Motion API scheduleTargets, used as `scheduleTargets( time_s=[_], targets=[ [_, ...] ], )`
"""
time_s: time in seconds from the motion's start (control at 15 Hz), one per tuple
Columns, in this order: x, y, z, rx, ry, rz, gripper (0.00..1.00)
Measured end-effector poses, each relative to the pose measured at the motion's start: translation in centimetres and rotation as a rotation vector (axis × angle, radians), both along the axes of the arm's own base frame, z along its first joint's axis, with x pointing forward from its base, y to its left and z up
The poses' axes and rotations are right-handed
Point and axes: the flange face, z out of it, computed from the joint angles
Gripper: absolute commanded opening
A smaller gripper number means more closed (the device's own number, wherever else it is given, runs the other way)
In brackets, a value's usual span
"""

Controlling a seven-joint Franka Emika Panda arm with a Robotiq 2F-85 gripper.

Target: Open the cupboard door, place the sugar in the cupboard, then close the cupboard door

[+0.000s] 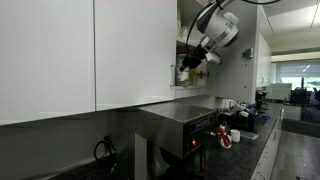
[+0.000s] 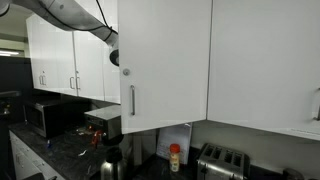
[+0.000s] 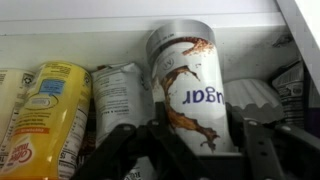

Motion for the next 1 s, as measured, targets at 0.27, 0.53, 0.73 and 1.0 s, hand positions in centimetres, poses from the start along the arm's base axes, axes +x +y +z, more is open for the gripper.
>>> scheduleTargets(
  time_s=[0.27, 0.53, 0.73, 1.0],
  targets=[
    [1.2, 0.4, -0.2, 0.0, 0.006, 0.017, 0.32],
    [2.6, 0.6, -0.4, 0.0, 0.006, 0.027, 0.32],
    [3.4, 0.7, -0.4, -0.003, 0.003, 0.032, 0.32],
    [4.2, 0.9, -0.4, -0.014, 0.0, 0.042, 0.32]
  ],
)
